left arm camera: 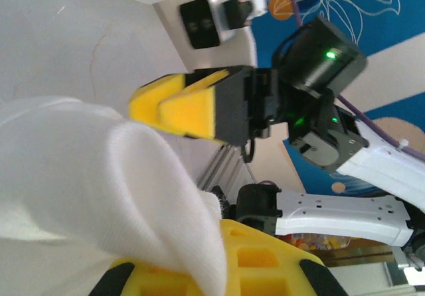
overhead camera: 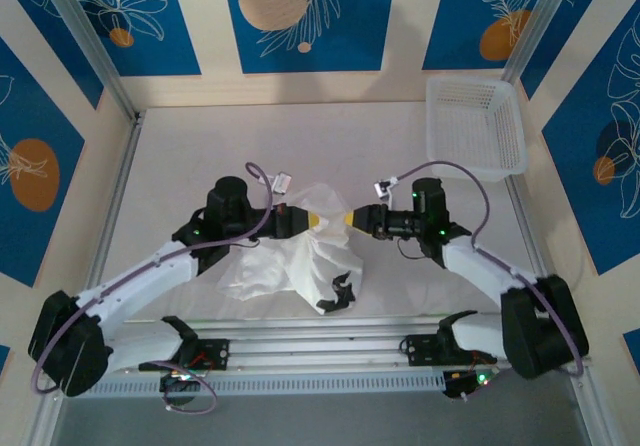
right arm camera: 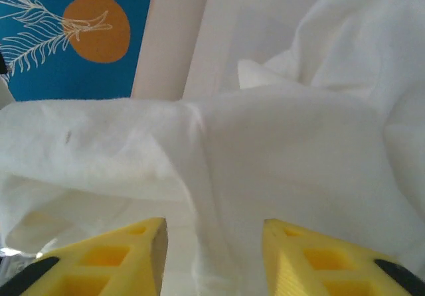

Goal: Fold the inside-out t-shirt

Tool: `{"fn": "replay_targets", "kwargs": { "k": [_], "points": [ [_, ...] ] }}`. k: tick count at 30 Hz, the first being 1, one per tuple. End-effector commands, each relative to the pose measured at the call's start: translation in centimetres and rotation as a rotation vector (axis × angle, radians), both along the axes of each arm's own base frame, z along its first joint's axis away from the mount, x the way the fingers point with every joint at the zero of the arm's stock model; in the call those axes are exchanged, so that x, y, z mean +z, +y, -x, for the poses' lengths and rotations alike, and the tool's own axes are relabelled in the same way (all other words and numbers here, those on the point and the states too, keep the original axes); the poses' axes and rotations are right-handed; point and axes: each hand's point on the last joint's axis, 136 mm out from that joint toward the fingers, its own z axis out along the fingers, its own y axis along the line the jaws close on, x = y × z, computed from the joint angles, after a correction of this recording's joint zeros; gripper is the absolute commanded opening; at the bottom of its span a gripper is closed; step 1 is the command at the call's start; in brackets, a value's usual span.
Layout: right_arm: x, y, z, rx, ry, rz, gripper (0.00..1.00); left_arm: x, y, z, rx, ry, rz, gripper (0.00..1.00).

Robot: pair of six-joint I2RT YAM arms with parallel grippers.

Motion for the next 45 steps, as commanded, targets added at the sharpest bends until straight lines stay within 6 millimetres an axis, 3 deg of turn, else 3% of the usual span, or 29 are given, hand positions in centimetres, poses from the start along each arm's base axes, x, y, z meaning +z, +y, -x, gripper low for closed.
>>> {"fn": "replay_targets", "kwargs": {
  "k": [1, 3, 6, 10, 13, 16, 19, 21, 23, 25, 26, 29, 31, 34, 39, 41, 45],
  "points": [
    [0.2, -1.0, 1.0, -0.099, -0.101, 0.096, 0.29, -0.6, -0.1, 0.6, -0.061, -0.02, -0.03, 0.0],
    [1.9, 1.7, 3.2, 0.003, -0.238, 0.115, 0.2, -0.9, -0.3, 0.6, -0.08, -0.025, -0.028, 0.0],
    [2.4, 4.7, 4.9, 0.098, -0.311, 0.209, 0.21, -1.0, -0.5, 0.2, -0.072, -0.027, -0.031, 0.0],
    [-0.2, 5.2, 2.5, -0.021, -0.338, 0.444, 0.35, -0.4, -0.5, -0.1, -0.06, -0.035, -0.019, 0.0],
    [-1.7, 5.0, 0.2, -0.108, -0.43, 0.635, 0.54, 0.0, -0.4, 0.0, -0.055, -0.04, -0.012, 0.0],
    [-3.0, 6.0, -1.2, -0.087, -0.446, 0.729, 0.7, 0.5, -0.4, 0.1, -0.055, -0.047, -0.002, 0.0],
    [-4.7, 6.5, -2.4, -0.088, -0.37, 0.803, 0.71, 1.0, -0.2, 0.3, -0.056, -0.06, 0.005, 0.0],
    [-5.8, 7.1, -2.4, -0.051, -0.299, 0.798, 0.62, 1.0, 0.1, 0.4, -0.047, -0.076, -0.011, 0.0],
    [-5.5, 8.6, -1.5, 0.036, -0.246, 0.677, 0.29, 0.4, 0.7, 0.2, -0.015, -0.089, -0.058, 0.0],
    [-3.5, 10.0, 0.2, 0.13, -0.22, 0.463, 0.04, -0.9, 1.8, -0.5, 0.035, -0.078, -0.122, 0.0],
    [-1.8, 10.6, 1.4, 0.196, -0.22, 0.31, 0.0, -1.7, 2.6, -1.1, 0.069, -0.073, -0.163, 0.0],
    [3.8, 10.8, 5.8, 0.413, -0.277, -0.072, 0.0, -4.2, 4.8, -3.1, 0.146, -0.079, -0.231, 0.0],
    [6.5, 10.3, 8.5, 0.528, -0.317, -0.183, 0.0, -4.8, 5.2, -3.9, 0.149, -0.096, -0.215, 0.0],
    [8.7, 10.0, 10.4, 0.598, -0.364, -0.225, 0.0, -4.0, 4.1, -4.1, 0.095, -0.107, -0.122, 0.0],
    [8.6, 9.1, 9.1, 0.516, -0.367, -0.212, 0.0, -2.0, 4.1, -3.5, 0.076, -0.169, -0.074, 0.43],
    [8.0, 8.8, 8.3, 0.481, -0.347, -0.195, 0.0, -1.5, 5.3, -3.1, 0.123, -0.223, -0.126, 0.52],
    [6.0, 8.4, 6.8, 0.41, -0.303, -0.123, 0.0, -0.9, 8.8, -2.6, 0.279, -0.247, -0.258, 0.59]
  ]
}}
